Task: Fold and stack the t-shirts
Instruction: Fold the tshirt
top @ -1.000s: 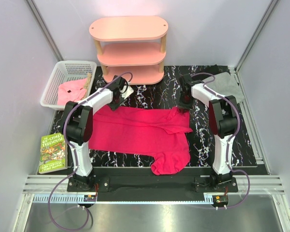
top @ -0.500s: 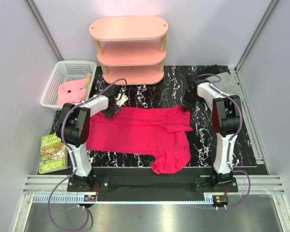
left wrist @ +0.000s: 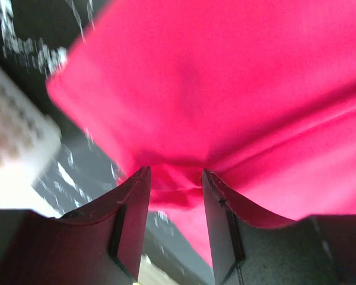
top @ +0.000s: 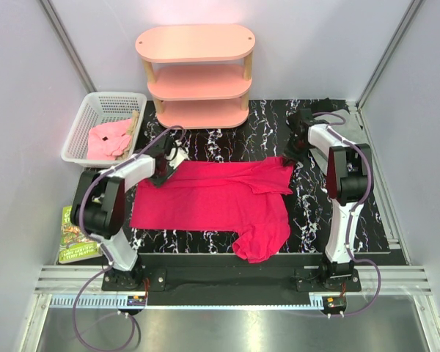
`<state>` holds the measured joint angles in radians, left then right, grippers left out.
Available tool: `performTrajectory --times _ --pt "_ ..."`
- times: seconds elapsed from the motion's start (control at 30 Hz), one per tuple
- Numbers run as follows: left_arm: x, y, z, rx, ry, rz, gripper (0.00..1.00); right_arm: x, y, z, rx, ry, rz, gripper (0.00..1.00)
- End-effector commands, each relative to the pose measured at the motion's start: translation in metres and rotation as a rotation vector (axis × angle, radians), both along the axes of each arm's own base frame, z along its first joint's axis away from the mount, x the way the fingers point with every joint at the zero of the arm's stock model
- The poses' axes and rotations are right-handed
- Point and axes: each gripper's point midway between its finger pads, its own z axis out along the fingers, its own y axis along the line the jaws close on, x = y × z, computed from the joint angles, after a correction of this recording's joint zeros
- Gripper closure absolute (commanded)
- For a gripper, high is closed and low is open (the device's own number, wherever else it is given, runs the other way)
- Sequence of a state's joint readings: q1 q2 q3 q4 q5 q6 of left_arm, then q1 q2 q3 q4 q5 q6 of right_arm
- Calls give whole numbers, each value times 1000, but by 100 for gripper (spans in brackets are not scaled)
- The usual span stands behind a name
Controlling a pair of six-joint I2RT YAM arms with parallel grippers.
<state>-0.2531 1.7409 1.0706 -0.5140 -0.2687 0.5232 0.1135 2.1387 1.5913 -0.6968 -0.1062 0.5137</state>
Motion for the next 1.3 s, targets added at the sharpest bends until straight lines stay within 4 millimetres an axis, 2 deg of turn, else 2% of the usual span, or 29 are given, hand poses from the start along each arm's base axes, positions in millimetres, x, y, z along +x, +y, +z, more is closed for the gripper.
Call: performTrajectory --times 0.0,0.03,0.07,0.17,0.2,0.23,0.27,0.3,0.33,0.4,0.43,0.5,0.53,0.63,0.7,0.8,0.93,0.97,1.07,1.1,1.2,1.23,1.27 --pt "-24 1 42 -60 -66 -16 54 4 -19 6 -82 -34 -36 85" --pt "-29 0 44 -70 -71 -22 54 7 -20 14 -85 -53 -38 85" --pt "-29 -2 54 -92 -101 -26 54 10 -17 30 -86 -91 -37 85" --pt "-14 -10 75 -140 -165 -3 53 19 -1 61 -86 -171 -27 85" --pt "-1 -15 89 -160 -203 -2 53 23 6 72 -82 -198 -17 85" --pt "4 -18 91 -172 -206 -1 53 25 16 78 -77 -214 0 85" --pt "11 -21 84 -176 -186 9 53 24 29 81 -73 -221 27 85" --pt "22 -24 91 -183 -203 10 53 26 37 89 -63 -232 43 85" --pt "29 -25 75 -168 -162 17 53 25 43 89 -59 -232 55 85" --pt "45 -30 71 -177 -156 27 54 23 55 86 -53 -224 78 85" --pt "50 -33 53 -166 -114 30 55 22 56 83 -53 -217 80 86" --pt "63 -39 50 -169 -109 36 56 17 59 73 -54 -192 88 86" --pt "62 -44 37 -151 -67 28 57 14 60 71 -56 -186 92 87" --pt "69 -64 33 -139 -64 -18 57 2 59 65 -79 -165 104 87" --pt "73 -75 34 -128 -68 -42 57 -9 50 63 -114 -157 100 87" --pt "72 -90 21 -116 -35 -73 57 -28 41 62 -133 -144 97 86" --pt "66 -81 6 -80 2 -66 57 -51 46 58 -73 -120 102 85" --pt "59 -78 0 -75 24 -66 58 -58 51 55 -39 -110 110 84" --pt "48 -74 -1 -89 29 -65 58 -60 57 55 -19 -110 130 84" --pt "46 -73 4 -97 17 -66 58 -59 57 54 -17 -108 131 84" --pt "37 -70 2 -102 23 -64 58 -51 70 63 8 -133 146 85" --pt "35 -70 1 -105 24 -60 58 -49 77 58 12 -123 156 84" --pt "30 -69 -2 -104 36 -57 58 -40 92 68 35 -151 179 84"
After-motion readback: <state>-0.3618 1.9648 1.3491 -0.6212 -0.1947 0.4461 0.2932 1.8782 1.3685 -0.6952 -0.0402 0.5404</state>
